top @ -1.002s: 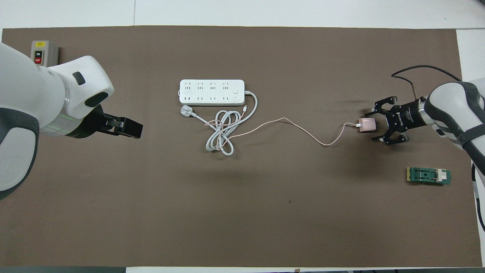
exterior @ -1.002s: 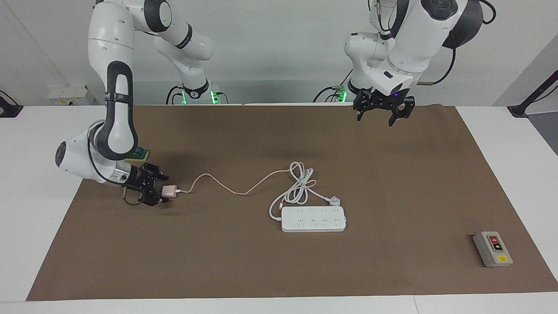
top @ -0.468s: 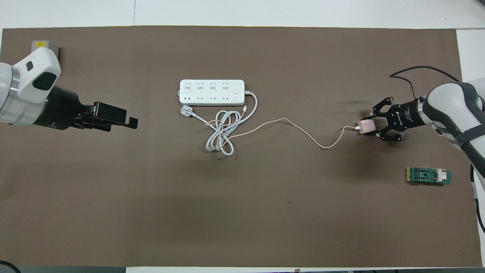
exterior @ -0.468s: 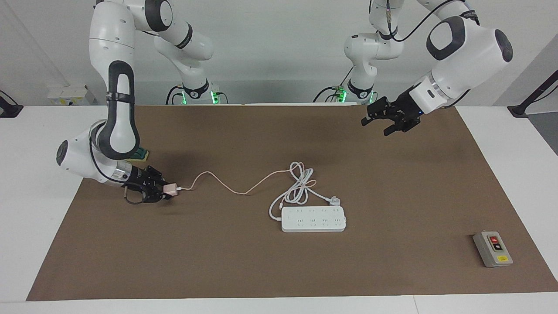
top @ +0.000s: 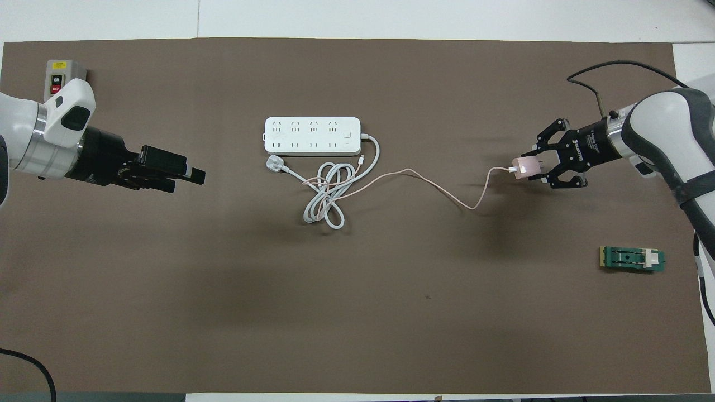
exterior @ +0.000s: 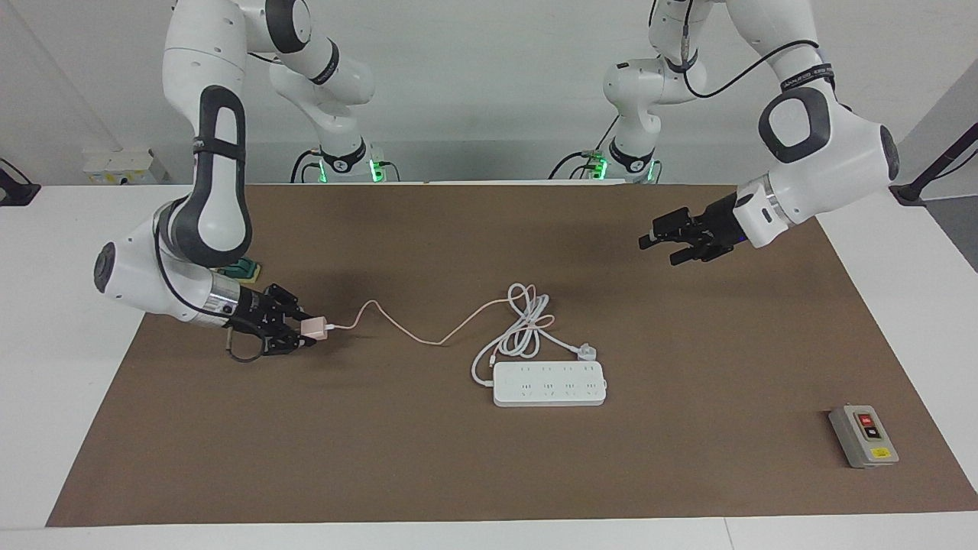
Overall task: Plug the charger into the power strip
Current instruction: 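Grasp the pink charger with the right gripper and lift it, then carry the charger to the left gripper while the left gripper reaches it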
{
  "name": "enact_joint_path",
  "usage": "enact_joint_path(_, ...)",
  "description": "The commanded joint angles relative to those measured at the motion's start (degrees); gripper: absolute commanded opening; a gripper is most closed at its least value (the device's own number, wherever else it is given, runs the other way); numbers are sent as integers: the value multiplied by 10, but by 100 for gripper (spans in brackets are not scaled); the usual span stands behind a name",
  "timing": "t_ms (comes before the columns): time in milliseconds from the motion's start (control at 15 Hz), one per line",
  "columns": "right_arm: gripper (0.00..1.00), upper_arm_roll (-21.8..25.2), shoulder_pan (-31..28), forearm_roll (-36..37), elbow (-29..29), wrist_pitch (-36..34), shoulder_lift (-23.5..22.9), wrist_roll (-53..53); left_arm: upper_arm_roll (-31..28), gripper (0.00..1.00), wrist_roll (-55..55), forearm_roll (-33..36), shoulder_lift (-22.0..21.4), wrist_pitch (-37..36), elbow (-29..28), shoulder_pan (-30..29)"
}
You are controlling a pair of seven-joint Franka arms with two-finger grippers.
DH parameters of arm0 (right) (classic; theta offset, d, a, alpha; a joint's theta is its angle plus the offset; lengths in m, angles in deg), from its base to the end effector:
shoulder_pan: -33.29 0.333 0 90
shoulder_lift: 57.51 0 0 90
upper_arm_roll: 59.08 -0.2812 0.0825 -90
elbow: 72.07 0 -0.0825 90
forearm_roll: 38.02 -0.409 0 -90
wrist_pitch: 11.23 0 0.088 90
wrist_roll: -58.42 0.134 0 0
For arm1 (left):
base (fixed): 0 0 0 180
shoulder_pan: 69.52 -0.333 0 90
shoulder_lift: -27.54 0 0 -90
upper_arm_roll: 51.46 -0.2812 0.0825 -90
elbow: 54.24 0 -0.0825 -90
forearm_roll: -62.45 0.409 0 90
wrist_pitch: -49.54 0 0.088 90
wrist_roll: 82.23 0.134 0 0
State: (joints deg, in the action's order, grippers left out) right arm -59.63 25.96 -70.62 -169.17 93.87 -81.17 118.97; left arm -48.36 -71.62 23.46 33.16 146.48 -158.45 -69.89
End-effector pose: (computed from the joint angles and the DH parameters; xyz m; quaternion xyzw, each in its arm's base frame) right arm 0.6415 -0.0188 0.2810 -0.7303 0.6179 0.2345 0.1731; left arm 0.5832 -0.1043 0.4195 0.9385 -0.0321 -0.0832 0.3337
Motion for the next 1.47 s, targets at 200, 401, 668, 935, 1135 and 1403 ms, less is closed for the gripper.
enact_joint_path(200, 0, -6, 93, -48, 55, -6, 27, 170, 4, 100, 37, -160, 16, 31, -44, -24)
enact_joint_path(401, 0, -6, 141, -86, 87, 25, 21, 255, 4, 100, 69, -295, 33, 40, -70, -34)
enact_joint_path(668, 0, -5, 224, -79, 96, 95, 17, 310, 8, 100, 194, -430, 70, 36, -78, -21)
enact_joint_path(935, 0, -4, 305, -75, 92, 144, 9, 349, 10, 100, 243, -541, 92, 31, -95, 8)
enact_joint_path(1135, 0, -4, 334, -75, 91, 161, 4, 356, 10, 100, 307, -579, 113, 43, -90, 33)
enact_joint_path(1403, 0, -5, 342, -75, 90, 167, 2, 361, 9, 100, 358, -577, 113, 52, -93, 39)
